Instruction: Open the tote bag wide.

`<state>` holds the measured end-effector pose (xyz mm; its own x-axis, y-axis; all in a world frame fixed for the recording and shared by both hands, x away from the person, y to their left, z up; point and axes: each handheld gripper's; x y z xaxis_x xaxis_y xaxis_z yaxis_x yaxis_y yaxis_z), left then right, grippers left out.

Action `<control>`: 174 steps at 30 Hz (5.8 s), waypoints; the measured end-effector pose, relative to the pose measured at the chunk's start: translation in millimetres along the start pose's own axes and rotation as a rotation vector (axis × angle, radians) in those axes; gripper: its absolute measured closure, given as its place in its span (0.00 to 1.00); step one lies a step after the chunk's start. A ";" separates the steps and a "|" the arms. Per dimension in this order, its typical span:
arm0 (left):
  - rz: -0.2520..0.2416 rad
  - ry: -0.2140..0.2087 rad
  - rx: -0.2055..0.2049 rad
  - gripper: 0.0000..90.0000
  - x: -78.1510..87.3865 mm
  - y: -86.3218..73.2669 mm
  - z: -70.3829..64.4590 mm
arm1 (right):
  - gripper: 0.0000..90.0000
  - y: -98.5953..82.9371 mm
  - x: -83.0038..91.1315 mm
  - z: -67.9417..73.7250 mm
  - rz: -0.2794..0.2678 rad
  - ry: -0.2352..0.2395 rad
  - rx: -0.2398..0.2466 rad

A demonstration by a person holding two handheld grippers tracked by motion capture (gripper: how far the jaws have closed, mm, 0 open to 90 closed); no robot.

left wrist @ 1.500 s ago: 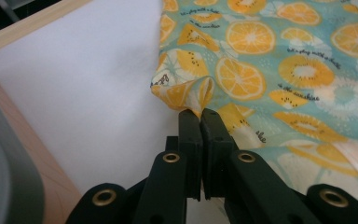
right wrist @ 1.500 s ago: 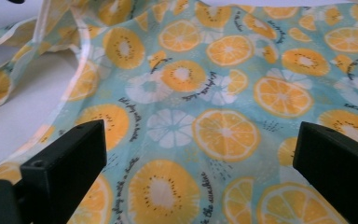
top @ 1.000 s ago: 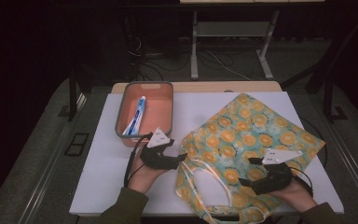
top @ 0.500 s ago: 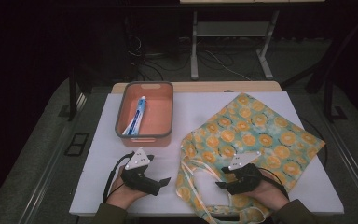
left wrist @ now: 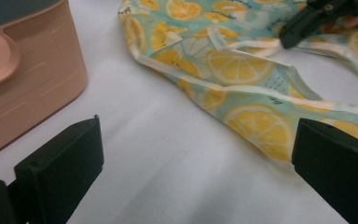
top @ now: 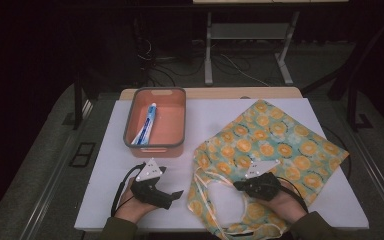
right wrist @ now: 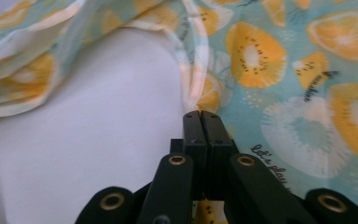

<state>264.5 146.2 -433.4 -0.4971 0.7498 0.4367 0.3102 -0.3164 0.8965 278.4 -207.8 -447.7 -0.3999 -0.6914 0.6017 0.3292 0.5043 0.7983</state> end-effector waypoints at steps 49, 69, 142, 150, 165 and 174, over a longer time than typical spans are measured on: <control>-0.003 -0.015 0.002 0.02 0.2 0.7 1.0 | 0.99 45.1 -12.3 43.1 -0.052 0.225 0.073; 0.006 -0.012 0.005 0.02 -1.1 -0.5 1.1 | 0.99 15.6 88.4 -64.1 -0.175 -0.192 -0.106; 0.028 -0.021 0.005 0.02 -5.9 -1.9 0.3 | 0.99 3.4 16.2 -74.2 0.051 -0.108 -0.105; 0.027 -0.023 0.005 0.02 -6.5 -2.0 0.0 | 0.99 7.4 49.5 -83.5 -0.063 -0.129 -0.144; 0.030 -0.019 0.008 0.02 -6.6 -2.7 1.2 | 0.99 45.8 66.8 -96.1 -0.255 -0.164 -0.150; 0.028 -0.017 0.008 0.02 -5.9 -2.8 2.1 | 0.99 58.3 74.7 -96.8 -0.307 -0.169 -0.142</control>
<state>268.3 143.9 -438.7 -0.4743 0.7507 0.4599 0.3305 -0.3324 0.8833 350.6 -280.2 -358.7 -0.6298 -0.6981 0.3406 0.2826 0.2024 0.9376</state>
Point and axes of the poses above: each handheld gripper's, and its own axes: x roughly backward along the jaws, y roughly out of its top, z roughly to its left, and after that the axes turned 9 degrees about -z, right-handed
